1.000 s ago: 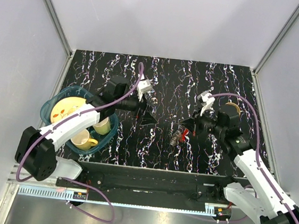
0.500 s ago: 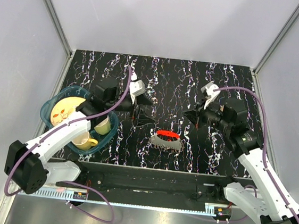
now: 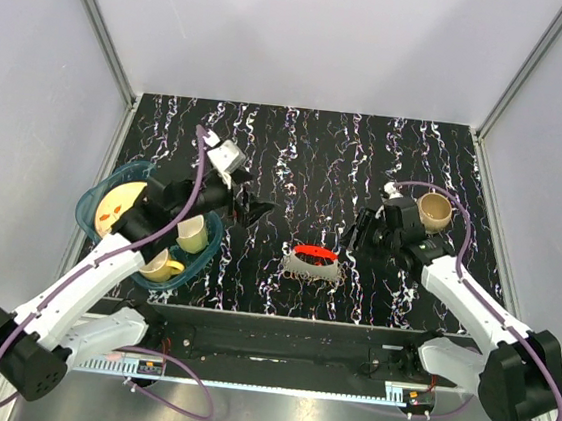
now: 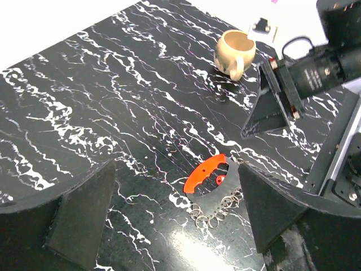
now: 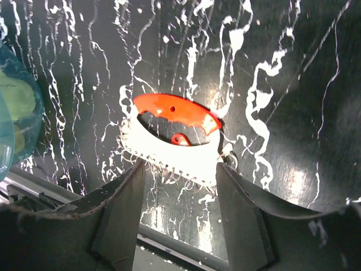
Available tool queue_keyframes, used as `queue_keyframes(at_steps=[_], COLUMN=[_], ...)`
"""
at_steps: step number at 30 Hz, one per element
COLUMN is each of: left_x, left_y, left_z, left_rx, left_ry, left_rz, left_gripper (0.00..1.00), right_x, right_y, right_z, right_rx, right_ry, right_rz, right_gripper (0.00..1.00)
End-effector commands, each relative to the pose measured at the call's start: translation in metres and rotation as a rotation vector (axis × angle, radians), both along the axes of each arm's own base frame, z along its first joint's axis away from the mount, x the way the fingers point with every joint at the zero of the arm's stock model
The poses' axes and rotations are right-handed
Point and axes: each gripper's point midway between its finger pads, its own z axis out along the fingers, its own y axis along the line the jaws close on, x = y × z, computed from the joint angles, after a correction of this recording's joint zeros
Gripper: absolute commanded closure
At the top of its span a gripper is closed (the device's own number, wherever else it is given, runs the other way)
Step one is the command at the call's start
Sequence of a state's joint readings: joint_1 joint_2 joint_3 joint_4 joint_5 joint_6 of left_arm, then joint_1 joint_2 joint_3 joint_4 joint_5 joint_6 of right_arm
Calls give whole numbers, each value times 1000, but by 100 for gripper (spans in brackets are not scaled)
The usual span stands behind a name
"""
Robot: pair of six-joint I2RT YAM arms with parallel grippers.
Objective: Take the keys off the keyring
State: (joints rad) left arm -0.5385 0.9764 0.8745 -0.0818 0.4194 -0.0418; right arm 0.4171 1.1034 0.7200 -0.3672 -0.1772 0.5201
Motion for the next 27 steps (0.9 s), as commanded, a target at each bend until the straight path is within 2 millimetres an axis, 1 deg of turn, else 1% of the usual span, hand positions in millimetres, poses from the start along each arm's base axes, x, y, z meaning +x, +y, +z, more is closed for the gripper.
queue_keyframes(at_steps=[1,2,3,4,5,6,7,8,10,13,15,17,19,24,25,27], left_x=[0,-4,-7,-11,-16,-17,-19,-22,-26,-28,-29,-31,-32,-35,-35,-34], left_y=[19,20,22,22,23,23,23,23,23,24,25,24,23,22,22,22], left_z=[2,3,1,-5,-1,0,0,5,8,8,9,9,11,12,12,12], left_rx=[-30,-36,-33,-29,-38,-44,-46,-52,-52,-41,-32,-28,-30,-33,-33,-30], left_ry=[60,64,74,80,66,55,51,33,19,6,-5,-11,-14,-20,-20,-20], left_rz=[133,131,131,122,113,112,106,102,94,107,111,106,102,96,96,99], left_gripper=[8,8,8,8,7,8,7,7,7,7,7,7,7,7,7,7], right_x=[-5,-7,-11,-11,-12,-16,-16,-17,-18,-25,-33,-37,-43,-46,-41,-41], right_y=[6,5,3,3,4,8,9,10,13,17,17,19,16,11,14,15], right_z=[-11,-13,-22,-25,-26,-33,-35,-36,-39,-44,-54,-57,-66,-75,-71,-78], right_rx=[68,77,78,105,132,163,186,195,205,219,235,276,292,258,268,246], right_ry=[83,85,105,118,117,118,124,116,100,122,154,174,190,184,152,145], right_rz=[-107,-119,-143,-183,-190,-184,-194,-188,-155,-125,-129,-155,-183,-181,-168,-142], right_gripper=[41,41,40,38,38,38,36,36,35,35,35,35,35,36,36,36])
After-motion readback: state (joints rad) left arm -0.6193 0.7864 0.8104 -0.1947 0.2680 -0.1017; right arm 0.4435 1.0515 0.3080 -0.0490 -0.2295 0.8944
